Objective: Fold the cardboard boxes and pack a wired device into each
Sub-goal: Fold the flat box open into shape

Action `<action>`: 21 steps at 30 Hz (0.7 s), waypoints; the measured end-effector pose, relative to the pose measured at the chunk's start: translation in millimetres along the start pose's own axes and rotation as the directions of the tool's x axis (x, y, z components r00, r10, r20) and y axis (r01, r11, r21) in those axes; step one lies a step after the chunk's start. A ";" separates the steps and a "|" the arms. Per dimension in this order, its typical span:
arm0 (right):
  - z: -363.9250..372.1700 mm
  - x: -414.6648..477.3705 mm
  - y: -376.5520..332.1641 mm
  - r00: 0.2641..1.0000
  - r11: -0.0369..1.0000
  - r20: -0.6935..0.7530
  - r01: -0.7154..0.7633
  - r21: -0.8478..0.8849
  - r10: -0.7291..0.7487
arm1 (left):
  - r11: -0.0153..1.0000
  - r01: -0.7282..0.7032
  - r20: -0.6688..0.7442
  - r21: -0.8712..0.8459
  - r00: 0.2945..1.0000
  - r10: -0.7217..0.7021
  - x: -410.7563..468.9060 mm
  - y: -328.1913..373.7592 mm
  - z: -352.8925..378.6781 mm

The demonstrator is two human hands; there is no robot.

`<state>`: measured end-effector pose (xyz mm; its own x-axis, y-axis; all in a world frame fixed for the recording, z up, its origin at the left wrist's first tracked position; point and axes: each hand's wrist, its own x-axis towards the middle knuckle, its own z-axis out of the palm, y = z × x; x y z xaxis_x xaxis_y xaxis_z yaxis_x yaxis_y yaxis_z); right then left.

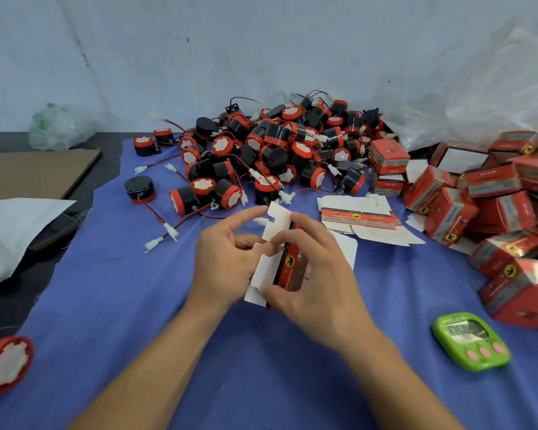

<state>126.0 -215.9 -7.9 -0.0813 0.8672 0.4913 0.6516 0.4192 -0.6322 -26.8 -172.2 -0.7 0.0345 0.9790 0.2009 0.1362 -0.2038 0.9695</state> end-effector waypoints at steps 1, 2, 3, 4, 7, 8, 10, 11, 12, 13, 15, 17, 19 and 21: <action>0.8 0.7 -0.2 1.000 1.000 -0.013 0.003 -0.009 -0.003 | 1.000 0.016 0.004 -0.014 1.000 -0.016 0.6 0.5 0.0; 1.3 1.3 -0.3 1.000 1.000 -0.022 0.001 -0.017 -0.001 | 0.999 0.025 0.003 -0.026 1.000 -0.025 1.1 1.3 0.0; 1.8 1.8 -0.4 1.000 1.000 -0.028 0.000 -0.022 0.000 | 0.999 0.027 -0.001 -0.034 1.000 -0.027 1.6 1.7 -0.2; 2.3 2.1 -0.6 0.999 1.000 -0.032 0.002 -0.029 -0.002 | 0.999 0.024 -0.002 -0.040 1.000 -0.024 1.8 1.5 -0.4; 3.8 1.3 -0.5 1.000 0.998 -0.023 0.012 -0.057 -0.014 | 0.999 0.028 0.005 -0.023 1.000 -0.028 0.4 0.3 0.8; 4.2 1.0 -0.3 1.000 0.997 -0.015 0.015 -0.070 -0.016 | 0.999 0.042 0.012 -0.022 0.999 -0.042 0.2 -0.5 1.4; 4.5 0.1 -0.3 1.000 0.998 0.010 -0.001 -0.068 0.002 | 0.995 0.077 0.035 -0.055 0.997 -0.075 0.3 -1.4 2.6; 4.5 -0.6 -0.4 1.000 0.999 0.017 -0.007 -0.052 0.007 | 0.992 0.092 0.047 -0.087 0.995 -0.088 0.4 -1.6 2.8; 4.4 -1.3 -1.2 1.000 0.999 0.014 -0.003 -0.034 0.003 | 0.988 0.100 0.053 -0.118 0.994 -0.095 0.7 -1.8 2.9; 4.1 -1.6 -2.7 1.000 1.000 0.005 0.002 -0.015 -0.002 | 0.984 0.102 0.055 -0.144 0.994 -0.095 1.0 -1.6 2.7; 3.2 -2.1 -6.7 1.000 1.000 -0.023 -0.005 0.011 0.005 | 0.979 0.090 0.055 -0.183 0.995 -0.081 1.9 -1.0 2.9; 0.9 -2.9 -8.3 0.995 1.000 -0.104 0.007 0.010 -0.006 | 0.978 0.070 0.037 -0.195 0.997 -0.064 4.0 -1.1 3.3; -1.9 -3.8 -7.0 0.977 1.000 -0.210 0.023 0.001 -0.022 | 0.983 0.058 0.001 -0.177 0.998 -0.059 6.5 -1.2 1.7; -3.1 -4.6 -5.1 0.958 1.000 -0.286 -0.013 0.014 0.016 | 0.986 0.034 -0.029 -0.161 0.999 -0.040 8.7 -0.4 -2.2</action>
<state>125.4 -222.8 -5.0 0.1488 0.7606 0.6319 0.6423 0.4116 -0.6466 -28.7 -163.6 1.0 0.0004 0.9861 0.1663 -0.0241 -0.1663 0.9858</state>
